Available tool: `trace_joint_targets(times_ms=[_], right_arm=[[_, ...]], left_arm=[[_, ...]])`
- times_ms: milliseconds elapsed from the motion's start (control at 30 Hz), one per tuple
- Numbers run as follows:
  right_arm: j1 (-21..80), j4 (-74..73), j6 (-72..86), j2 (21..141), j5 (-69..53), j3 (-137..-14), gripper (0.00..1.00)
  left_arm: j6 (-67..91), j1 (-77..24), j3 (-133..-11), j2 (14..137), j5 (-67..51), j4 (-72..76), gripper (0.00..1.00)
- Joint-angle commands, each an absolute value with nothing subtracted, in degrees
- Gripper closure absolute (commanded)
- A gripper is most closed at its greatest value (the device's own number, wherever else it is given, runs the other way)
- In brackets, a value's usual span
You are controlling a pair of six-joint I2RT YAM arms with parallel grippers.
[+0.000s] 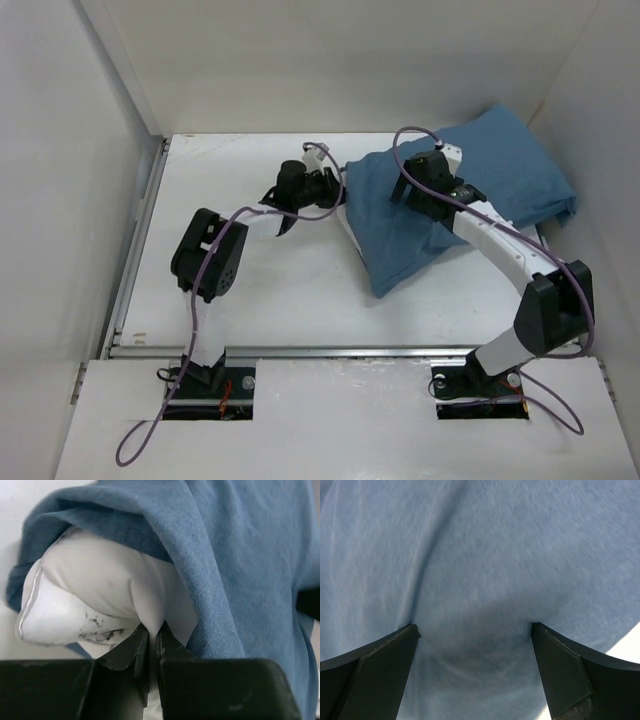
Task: Put the pillow into the pillowcase
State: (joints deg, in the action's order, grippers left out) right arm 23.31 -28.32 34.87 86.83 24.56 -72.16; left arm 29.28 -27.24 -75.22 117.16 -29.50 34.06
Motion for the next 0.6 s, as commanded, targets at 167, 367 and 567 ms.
trace_joint_targets(times_ms=[167,367,567], right_arm=[[26.1,-18.1,22.2,94.6,8.8,-77.2,0.00],[34.6,-17.2,16.8,94.4,21.1,-78.5,0.00],[35.2,-21.4,15.7,81.5,24.3,-75.0,0.00]], left_arm=[[26.4,-34.0,-47.9,94.1,-31.8,37.4,1.00],[24.7,-45.0,-46.2,87.8,-21.4,26.2,1.00],[27.2,-44.5,-44.2,73.1,-12.1,13.8,0.12]])
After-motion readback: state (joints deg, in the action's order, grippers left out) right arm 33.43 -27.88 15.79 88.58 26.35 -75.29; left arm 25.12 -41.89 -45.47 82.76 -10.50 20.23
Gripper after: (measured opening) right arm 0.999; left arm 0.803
